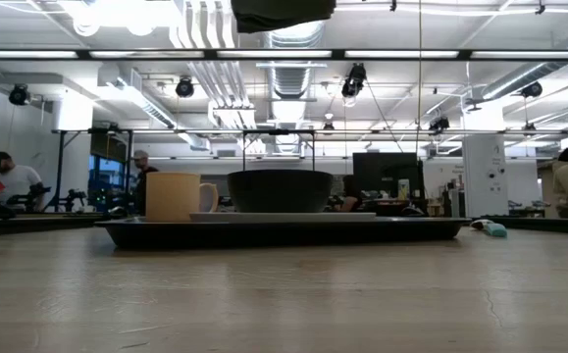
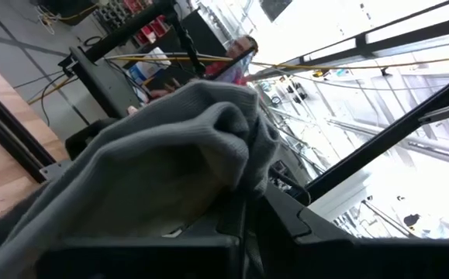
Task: Set up tray
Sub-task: Put the gray napkin on the black tray to the right of the white plate
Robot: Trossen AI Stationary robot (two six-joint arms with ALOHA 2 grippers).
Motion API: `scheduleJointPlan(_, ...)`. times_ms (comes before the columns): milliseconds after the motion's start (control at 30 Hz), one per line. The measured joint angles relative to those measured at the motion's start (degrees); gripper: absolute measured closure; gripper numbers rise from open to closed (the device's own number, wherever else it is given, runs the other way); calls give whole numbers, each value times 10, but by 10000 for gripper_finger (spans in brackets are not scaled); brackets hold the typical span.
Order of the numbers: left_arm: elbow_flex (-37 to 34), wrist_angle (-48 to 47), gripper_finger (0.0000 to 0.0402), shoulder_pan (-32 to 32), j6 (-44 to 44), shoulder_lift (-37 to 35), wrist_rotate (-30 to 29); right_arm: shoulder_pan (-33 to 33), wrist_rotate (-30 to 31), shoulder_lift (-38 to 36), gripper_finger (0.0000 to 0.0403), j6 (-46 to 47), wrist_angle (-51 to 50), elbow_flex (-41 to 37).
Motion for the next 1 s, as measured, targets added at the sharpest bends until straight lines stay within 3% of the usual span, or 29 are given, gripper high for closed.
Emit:
scheduleJointPlan(333,0,5,400,1,17,-5,13,0,0,-4,381,-3,1,0)
scheduleJointPlan(600,0,4,389,2,63,-5,13,-2,0,-7,394,-3,-3,0)
scheduleJointPlan(833,0,-33,270,16,149,-30,11,-16,-1,-42,395,78,-93,-1)
scheduleJointPlan(1000,0,-161,196,44,185,-76,7,-35,-7,-101,395,128,-148,-1)
